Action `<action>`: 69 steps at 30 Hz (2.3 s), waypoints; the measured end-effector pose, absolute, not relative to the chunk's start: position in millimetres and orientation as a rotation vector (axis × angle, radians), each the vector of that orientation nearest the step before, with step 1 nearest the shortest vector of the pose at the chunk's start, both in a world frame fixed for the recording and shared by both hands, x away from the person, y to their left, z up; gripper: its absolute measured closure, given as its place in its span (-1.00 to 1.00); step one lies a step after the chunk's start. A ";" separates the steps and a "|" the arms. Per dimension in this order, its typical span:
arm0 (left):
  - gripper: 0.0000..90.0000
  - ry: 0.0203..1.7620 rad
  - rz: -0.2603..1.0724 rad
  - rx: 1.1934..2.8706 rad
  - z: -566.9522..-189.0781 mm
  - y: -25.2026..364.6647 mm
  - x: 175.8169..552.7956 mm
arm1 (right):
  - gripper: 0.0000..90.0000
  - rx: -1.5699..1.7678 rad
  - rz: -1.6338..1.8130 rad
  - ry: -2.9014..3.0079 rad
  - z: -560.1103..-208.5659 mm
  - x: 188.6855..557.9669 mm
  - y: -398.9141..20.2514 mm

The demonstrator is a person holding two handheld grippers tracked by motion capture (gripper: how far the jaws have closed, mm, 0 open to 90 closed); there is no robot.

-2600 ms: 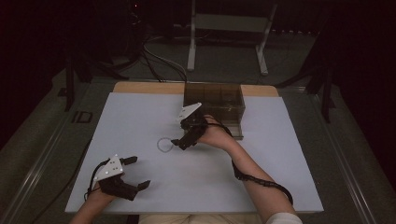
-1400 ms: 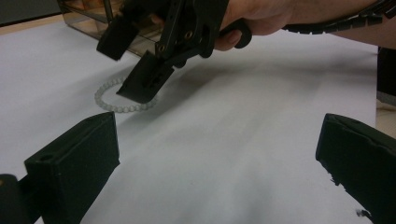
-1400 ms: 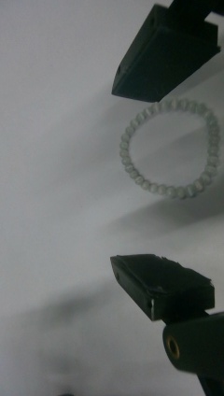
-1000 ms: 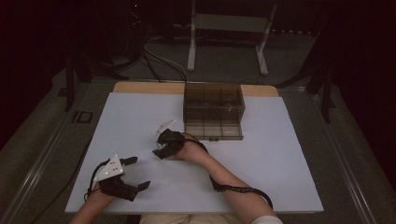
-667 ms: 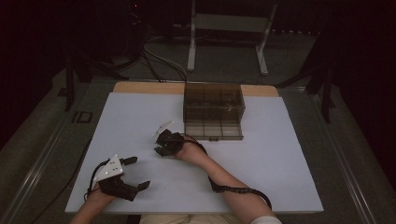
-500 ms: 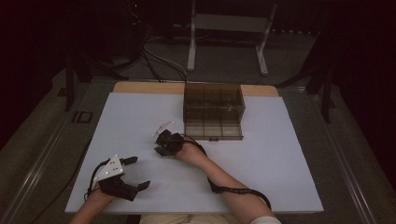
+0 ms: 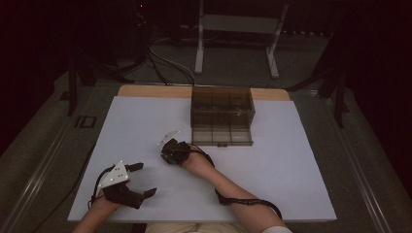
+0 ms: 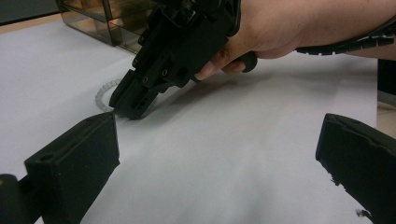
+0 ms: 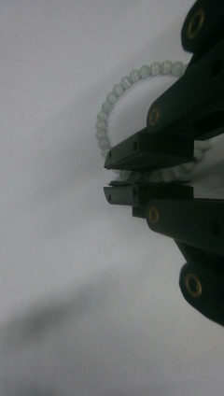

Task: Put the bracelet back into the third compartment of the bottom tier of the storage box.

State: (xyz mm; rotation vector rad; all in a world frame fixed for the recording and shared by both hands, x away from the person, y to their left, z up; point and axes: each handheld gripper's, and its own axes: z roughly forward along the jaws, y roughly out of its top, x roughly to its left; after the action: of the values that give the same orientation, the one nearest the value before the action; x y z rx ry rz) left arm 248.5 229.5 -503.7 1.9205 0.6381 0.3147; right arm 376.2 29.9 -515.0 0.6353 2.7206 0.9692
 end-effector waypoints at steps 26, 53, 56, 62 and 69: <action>-0.98 0.632 0.310 1.924 -503.6 229.3 248.6 | 0.90 0.670 1.034 2.662 -487.5 383.3 22.4; -0.98 0.634 0.309 1.928 -504.1 228.8 249.1 | 0.90 0.636 1.107 2.590 -443.0 389.8 10.1; -0.98 0.634 0.310 1.927 -503.9 228.9 249.1 | 0.90 0.641 1.125 2.588 -438.9 388.9 7.8; -0.98 0.635 0.309 1.927 -504.2 228.3 249.3 | 0.90 0.631 1.146 2.581 -430.0 385.6 2.8; -0.98 0.635 0.305 1.929 -504.2 228.5 249.7 | 0.90 0.622 1.159 2.578 -421.8 382.4 -3.0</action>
State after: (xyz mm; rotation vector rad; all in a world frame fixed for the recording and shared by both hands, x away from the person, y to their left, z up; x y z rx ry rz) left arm 249.7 228.5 -504.2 1.9293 0.6346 0.3050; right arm 382.4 -3.0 -421.8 0.6218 2.5782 1.1593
